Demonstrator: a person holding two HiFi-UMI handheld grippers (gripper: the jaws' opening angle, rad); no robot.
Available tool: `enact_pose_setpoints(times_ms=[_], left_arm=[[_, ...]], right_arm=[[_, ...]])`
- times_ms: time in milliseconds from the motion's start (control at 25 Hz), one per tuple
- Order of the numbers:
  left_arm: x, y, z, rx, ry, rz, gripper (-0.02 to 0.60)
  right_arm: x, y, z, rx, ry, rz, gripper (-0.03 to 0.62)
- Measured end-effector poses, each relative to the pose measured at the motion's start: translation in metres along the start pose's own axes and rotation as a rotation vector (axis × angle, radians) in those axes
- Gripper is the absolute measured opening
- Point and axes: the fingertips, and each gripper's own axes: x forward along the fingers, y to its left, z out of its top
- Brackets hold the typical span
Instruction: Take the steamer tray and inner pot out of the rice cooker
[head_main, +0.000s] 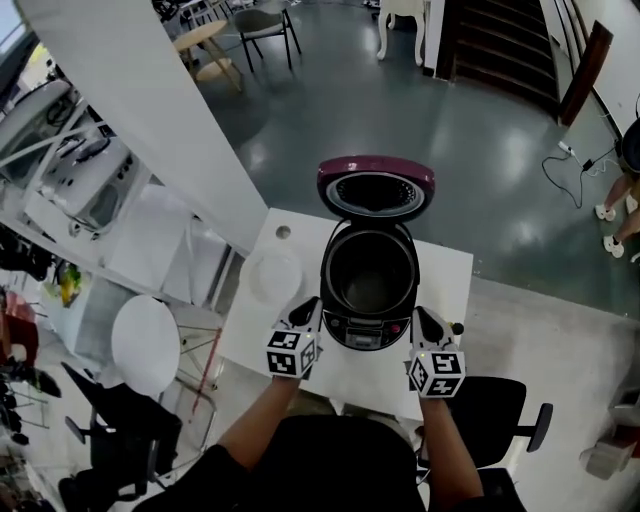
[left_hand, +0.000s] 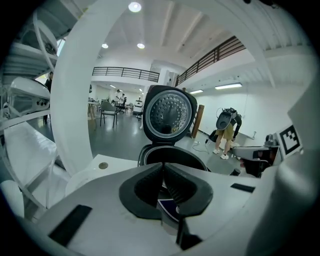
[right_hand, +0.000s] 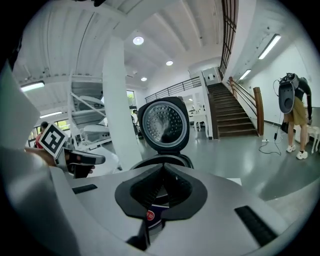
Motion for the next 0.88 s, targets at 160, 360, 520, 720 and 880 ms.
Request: enact_pose_setpoints(times_ms=[160, 360, 520, 720, 880], left_arm=[[0.014, 0.011, 0.007, 0.004, 0.012, 0.006, 0.011], [0.047, 0.024, 0.011, 0.007, 0.051, -0.031, 0.012], [0.071, 0.026, 0.004, 0.004, 0.102, -0.070, 0.013], [0.094, 0.031, 0.002, 0.003, 0.137, -0.083, 0.105], [0.110, 0.035, -0.004, 0.017, 0.187, -0.105, 0.150]], right_arm=[[0.018, -0.007, 0.004, 0.014, 0.011, 0.031, 0.002], [0.045, -0.020, 0.003, 0.006, 0.071, 0.010, 0.002], [0.063, -0.031, -0.003, -0.023, 0.131, -0.015, 0.002], [0.090, -0.048, -0.012, -0.032, 0.188, -0.029, 0.014], [0.111, -0.057, -0.014, -0.042, 0.213, -0.048, 0.092]])
